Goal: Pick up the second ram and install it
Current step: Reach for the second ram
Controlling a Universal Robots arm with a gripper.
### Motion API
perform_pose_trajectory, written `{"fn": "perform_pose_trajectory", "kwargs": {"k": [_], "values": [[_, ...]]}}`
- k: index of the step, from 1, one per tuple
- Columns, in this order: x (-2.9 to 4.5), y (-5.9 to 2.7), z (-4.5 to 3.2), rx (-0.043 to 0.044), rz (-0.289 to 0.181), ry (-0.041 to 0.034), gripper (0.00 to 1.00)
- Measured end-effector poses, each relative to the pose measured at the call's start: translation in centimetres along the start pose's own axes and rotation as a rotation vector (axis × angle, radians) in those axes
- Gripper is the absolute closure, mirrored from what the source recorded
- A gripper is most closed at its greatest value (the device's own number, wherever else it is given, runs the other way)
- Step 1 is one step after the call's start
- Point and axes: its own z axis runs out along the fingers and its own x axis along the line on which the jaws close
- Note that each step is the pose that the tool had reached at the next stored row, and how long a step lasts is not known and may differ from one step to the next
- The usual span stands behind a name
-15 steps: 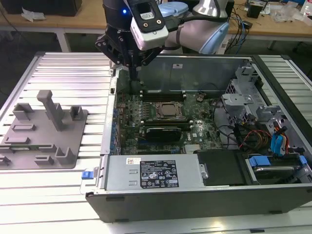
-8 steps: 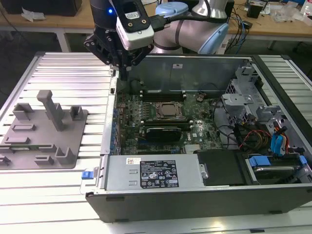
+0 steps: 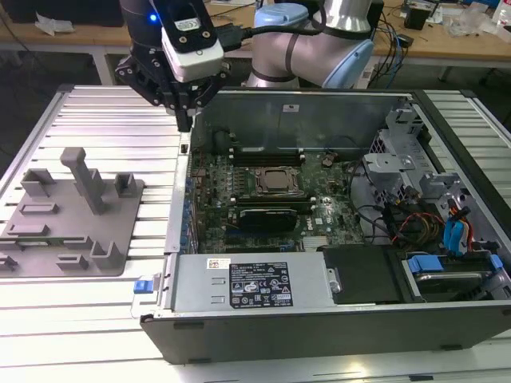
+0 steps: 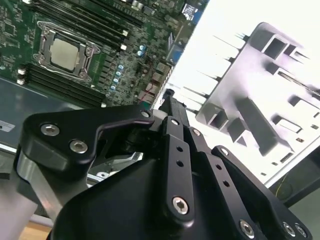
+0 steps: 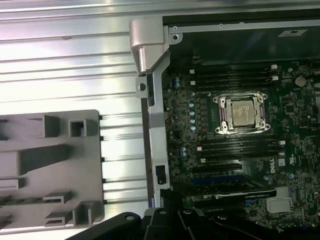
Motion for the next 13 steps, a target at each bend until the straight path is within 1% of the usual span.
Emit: {"fn": "perform_pose_trajectory", "kwargs": {"k": [1,4,5,8,11,13], "values": [[0.43,-0.03,-0.01,0.0,0.0,0.0,0.92],[1.09,-0.08,-0.03,0.0,0.0,0.0001,0.92],[1.69,-0.12,-0.04,0.0,0.0,0.0,0.92],[2.5,-0.19,-0.05,0.0,0.0,0.0,0.92],[3.54,-0.26,-0.07,0.0,0.0,0.0,0.92],[4.01,-0.3,-0.07,0.0,0.0,0.0,0.92]]}}
